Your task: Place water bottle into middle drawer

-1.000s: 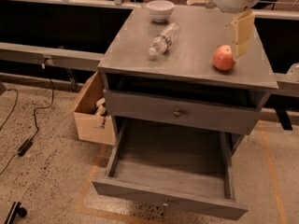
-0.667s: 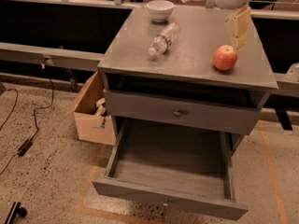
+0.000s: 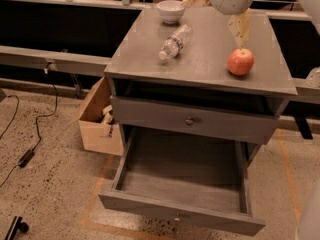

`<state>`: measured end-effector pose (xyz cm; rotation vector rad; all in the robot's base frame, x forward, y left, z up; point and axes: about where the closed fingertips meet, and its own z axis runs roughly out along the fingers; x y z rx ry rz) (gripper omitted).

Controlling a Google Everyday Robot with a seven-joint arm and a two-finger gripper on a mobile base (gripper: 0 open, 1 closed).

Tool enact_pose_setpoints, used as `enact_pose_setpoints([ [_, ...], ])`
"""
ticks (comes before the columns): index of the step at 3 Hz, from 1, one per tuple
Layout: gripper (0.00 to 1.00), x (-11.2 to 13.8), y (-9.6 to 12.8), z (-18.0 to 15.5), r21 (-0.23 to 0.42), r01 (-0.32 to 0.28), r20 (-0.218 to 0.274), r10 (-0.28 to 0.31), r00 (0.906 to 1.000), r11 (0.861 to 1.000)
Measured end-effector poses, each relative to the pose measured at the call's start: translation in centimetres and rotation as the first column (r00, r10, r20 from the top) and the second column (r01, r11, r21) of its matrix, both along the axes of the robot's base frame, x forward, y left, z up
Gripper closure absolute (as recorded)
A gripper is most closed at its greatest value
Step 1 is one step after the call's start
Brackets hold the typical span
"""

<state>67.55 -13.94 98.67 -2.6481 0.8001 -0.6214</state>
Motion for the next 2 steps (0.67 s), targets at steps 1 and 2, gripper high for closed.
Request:
enact_pose_setpoints([
  [1,0.0,3.4,1.6,-2.4,-0.028,-0.109,0.022,0.11,0.9937,0.994],
  [2,0.0,7.7,2.5,-4.4,-0.059,-0.129,0.056,0.133,0.9896,0.99],
])
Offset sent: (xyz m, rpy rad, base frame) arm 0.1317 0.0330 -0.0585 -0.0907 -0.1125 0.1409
